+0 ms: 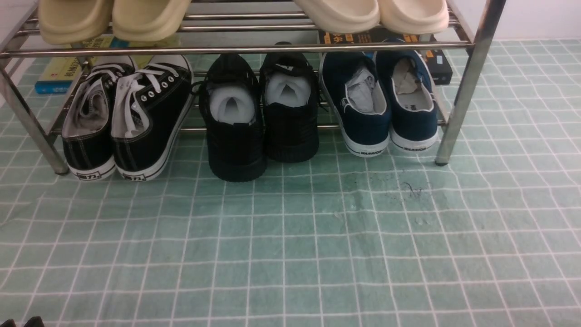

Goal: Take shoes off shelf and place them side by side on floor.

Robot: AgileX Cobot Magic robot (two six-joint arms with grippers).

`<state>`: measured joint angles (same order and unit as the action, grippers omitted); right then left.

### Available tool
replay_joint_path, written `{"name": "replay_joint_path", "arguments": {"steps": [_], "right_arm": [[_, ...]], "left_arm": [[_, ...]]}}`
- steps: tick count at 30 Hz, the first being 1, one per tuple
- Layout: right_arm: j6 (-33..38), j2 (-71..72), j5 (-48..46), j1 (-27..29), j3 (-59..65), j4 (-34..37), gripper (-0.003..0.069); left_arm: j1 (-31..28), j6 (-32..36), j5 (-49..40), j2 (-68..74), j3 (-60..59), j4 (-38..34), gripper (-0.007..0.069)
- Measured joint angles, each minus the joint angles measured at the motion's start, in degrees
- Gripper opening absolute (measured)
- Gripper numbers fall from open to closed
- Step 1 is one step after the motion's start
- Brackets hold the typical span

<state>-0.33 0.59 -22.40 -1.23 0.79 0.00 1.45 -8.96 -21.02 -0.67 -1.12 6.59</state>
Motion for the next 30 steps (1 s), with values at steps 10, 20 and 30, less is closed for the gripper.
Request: {"name": "replay_joint_path", "arguments": {"steps": [10,20,30], "right_arm": [[0.0,0.0,0.0,0.0,0.0,-0.71,0.024],[-22.22,0.0,1.8,0.0,0.53,27.23,0.024],[-26.61,0.0,2.01,0.0,0.53,35.63,0.024]], "left_arm": [[0.0,0.0,0.0,0.0,0.0,0.0,0.0239],[0.0,0.0,0.0,0.0,0.0,0.0,0.0239],[0.0,0.0,0.0,0.0,0.0,0.0,0.0239]]}}
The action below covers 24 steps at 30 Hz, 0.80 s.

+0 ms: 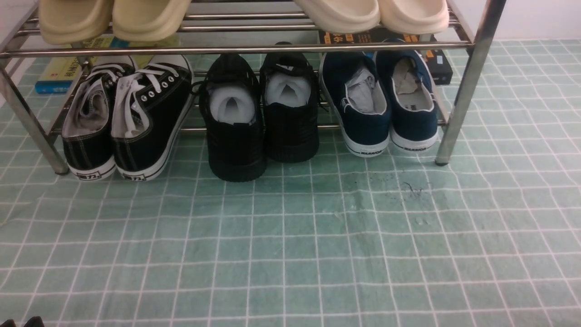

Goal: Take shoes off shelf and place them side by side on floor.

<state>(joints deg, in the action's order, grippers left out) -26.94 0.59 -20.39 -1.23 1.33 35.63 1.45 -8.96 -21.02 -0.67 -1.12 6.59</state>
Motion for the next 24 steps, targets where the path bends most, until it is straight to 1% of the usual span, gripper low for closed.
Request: {"name": "replay_joint_path", "arguments": {"steps": [2,5,8,9,10,11,12,13,14,15,18,19,20,21,22,23,24], "right_arm": [[0.36,0.0,0.63,0.0,0.04,0.0,0.024],[3.08,0.0,1.94,0.0,-1.33,-0.19,0.0227],[13.34,-1.72,1.88,0.0,-12.54,-3.2,0.0115],[15.41,-2.83,1.2,0.0,-15.15,-4.77,0.0076],[19.37,-5.8,-0.33,0.0,-20.59,-7.6,0.0023],[22.11,-8.95,-2.75,0.0,-25.01,-10.22,-0.0002],[22.58,-9.64,-3.96,0.0,-26.72,-10.77,-0.0005],[25.35,-15.78,-10.04,0.0,-32.17,-15.25,-0.001],[25.76,-17.43,-10.92,0.0,-33.57,-15.79,-0.001],[26.94,-24.51,-19.31,0.0,-38.72,-20.55,-0.0006],[26.94,-38.95,-30.85,0.0,-43.77,-25.57,0.0],[27.32,-40.84,-32.05,0.0,-44.33,-25.84,0.0],[28.29,-46.29,-35.22,0.0,-46.0,-25.62,0.0],[29.57,-49.69,-36.37,-0.07,-47.38,-24.64,0.0],[32.14,-54.43,-37.54,-0.4,-48.74,-22.29,0.0],[32.64,-55.87,-37.61,-0.66,-49.29,-21.82,0.0],[37.07,-60.36,-38.02,-2.3,-51.55,-17.38,0.0001]], "left_arm": [[0.0,0.0,0.0,0.0,0.0,0.0,0.0239],[0.0,0.0,0.0,0.0,0.0,0.0,0.0239],[0.0,0.0,0.0,0.0,0.0,0.0,0.0239],[0.0,0.0,0.0,0.0,0.0,0.0,0.0239],[0.0,0.0,0.0,0.0,0.0,0.0,0.0239],[0.0,0.0,0.0,0.0,0.0,0.0,0.0239],[0.0,0.0,0.0,0.0,0.0,0.0,0.0239],[0.0,0.0,0.0,0.0,0.0,0.0,0.0239],[0.0,0.0,0.0,0.0,0.0,0.0,0.0239],[0.0,0.0,0.0,0.0,0.0,0.0,0.0239],[0.0,0.0,0.0,0.0,0.0,0.0,0.0239],[0.0,0.0,0.0,0.0,0.0,0.0,0.0239],[0.0,0.0,0.0,0.0,0.0,0.0,0.0239],[0.0,0.0,0.0,0.0,0.0,0.0,0.0239],[0.0,0.0,0.0,0.0,0.0,0.0,0.0239],[0.0,0.0,0.0,0.0,0.0,0.0,0.0239],[0.0,0.0,0.0,0.0,0.0,0.0,0.0239]]}}
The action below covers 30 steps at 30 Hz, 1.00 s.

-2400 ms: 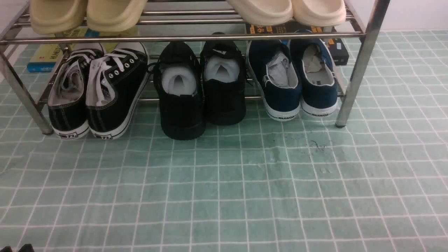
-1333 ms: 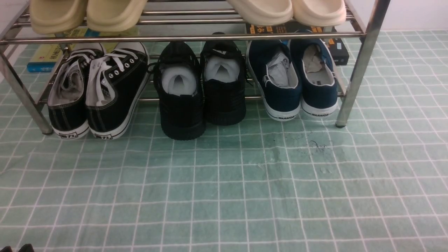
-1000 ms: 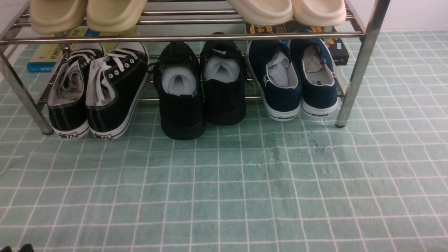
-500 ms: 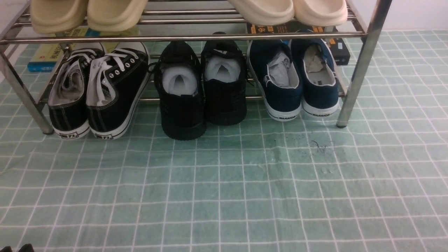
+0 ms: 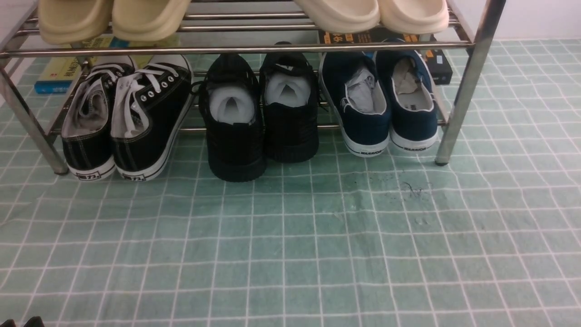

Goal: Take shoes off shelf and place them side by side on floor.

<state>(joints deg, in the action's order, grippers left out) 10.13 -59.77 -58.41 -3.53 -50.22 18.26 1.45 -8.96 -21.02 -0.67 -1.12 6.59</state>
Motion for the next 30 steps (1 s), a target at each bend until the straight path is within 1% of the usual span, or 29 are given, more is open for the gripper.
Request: {"name": "replay_joint_path", "arguments": {"steps": [3,4,6,9,11,12,13,14,18,21,23,25,30], "right_arm": [[6.8,-8.54,-0.09,-4.94,-5.33,7.02,0.0001],[7.38,-9.04,-0.08,-5.33,-5.79,7.42,0.0002],[8.86,-14.46,-0.9,-10.07,-11.82,7.4,0.001],[7.59,-21.78,-1.0,-15.84,-20.24,3.33,0.0049],[4.59,-26.63,-1.0,-19.08,-26.15,-0.26,0.0094],[2.86,-29.0,-1.0,-20.47,-29.17,-2.13,0.0121],[2.52,-29.47,-1.0,-20.47,-29.17,-2.51,0.0127],[-0.19,-33.6,-1.0,-22.53,-34.62,-5.58,0.0176],[-2.66,-41.84,-0.14,-25.21,-44.89,-12.72,0.0293],[-3.6,-46.7,1.48,-25.61,-49.73,-15.12,0.0335],[-3.85,-48.82,2.67,-25.61,-51.52,-15.74,0.0345],[-4.12,-51.56,6.0,-25.61,-53.25,-17.01,0.0351],[-4.47,-54.92,12.43,-25.61,-53.84,-19.38,0.0351]], "left_arm": [[0.0,0.0,0.0,0.0,0.0,0.0,0.0239],[0.0,0.0,0.0,0.0,0.0,0.0,0.0239],[0.0,0.0,0.0,0.0,0.0,0.0,0.0239],[0.0,0.0,0.0,0.0,0.0,0.0,0.0239],[0.0,0.0,0.0,0.0,0.0,0.0,0.0239],[0.0,0.0,0.0,0.0,0.0,0.0,0.0239],[0.0,0.0,0.0,0.0,0.0,0.0,0.0239],[0.0,0.0,0.0,0.0,0.0,0.0,0.0239],[0.0,0.0,0.0,0.0,0.0,0.05,0.0239],[0.0,0.0,0.0,0.0,0.0,0.05,0.0239],[0.0,0.0,0.0,0.0,0.0,0.05,0.0239],[0.0,0.0,0.0,0.0,0.0,0.05,0.0239],[0.0,0.0,0.0,0.0,0.0,0.05,0.0242]]}}
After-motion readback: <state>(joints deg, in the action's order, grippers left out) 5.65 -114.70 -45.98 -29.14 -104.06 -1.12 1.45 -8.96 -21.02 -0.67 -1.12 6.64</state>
